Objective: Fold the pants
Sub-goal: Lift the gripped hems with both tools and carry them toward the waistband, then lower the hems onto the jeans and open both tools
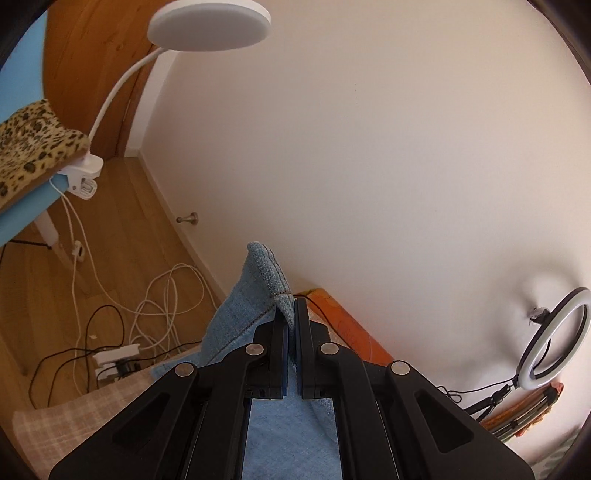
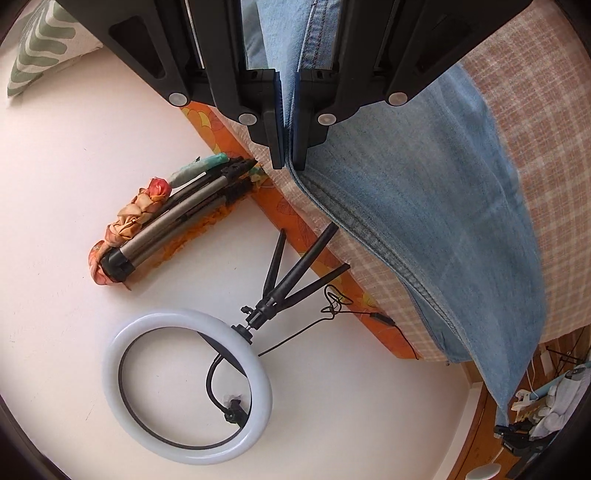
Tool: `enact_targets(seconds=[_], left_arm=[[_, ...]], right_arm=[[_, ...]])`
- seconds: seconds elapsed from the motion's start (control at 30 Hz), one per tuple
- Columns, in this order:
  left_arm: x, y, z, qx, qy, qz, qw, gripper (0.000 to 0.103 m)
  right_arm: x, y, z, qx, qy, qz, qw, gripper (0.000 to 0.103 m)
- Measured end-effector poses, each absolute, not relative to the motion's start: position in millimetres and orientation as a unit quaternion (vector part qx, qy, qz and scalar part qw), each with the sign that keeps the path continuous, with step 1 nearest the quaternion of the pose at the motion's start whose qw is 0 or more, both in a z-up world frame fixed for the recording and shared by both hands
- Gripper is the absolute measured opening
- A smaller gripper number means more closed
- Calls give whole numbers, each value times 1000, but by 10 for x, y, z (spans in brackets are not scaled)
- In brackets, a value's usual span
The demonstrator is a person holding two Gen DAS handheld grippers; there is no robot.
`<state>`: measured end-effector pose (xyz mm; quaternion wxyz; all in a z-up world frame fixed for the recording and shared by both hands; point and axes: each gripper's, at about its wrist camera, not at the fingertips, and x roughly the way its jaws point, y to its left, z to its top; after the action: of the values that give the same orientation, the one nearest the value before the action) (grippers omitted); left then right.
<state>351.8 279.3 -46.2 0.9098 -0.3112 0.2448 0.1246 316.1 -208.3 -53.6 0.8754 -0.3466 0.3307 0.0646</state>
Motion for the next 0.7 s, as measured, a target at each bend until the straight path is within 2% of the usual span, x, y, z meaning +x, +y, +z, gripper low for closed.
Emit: enact_targets(seconds=[0.3, 0.7], left_arm=[[4382, 2524, -984, -258, 306, 128, 907, 1], [4942, 2432, -1447, -215, 364, 114, 899, 2]], right_arm=[[3984, -2239, -1170, -345, 380, 52, 856, 1], [4348, -2411, -1717, -322, 427, 51, 843, 1]])
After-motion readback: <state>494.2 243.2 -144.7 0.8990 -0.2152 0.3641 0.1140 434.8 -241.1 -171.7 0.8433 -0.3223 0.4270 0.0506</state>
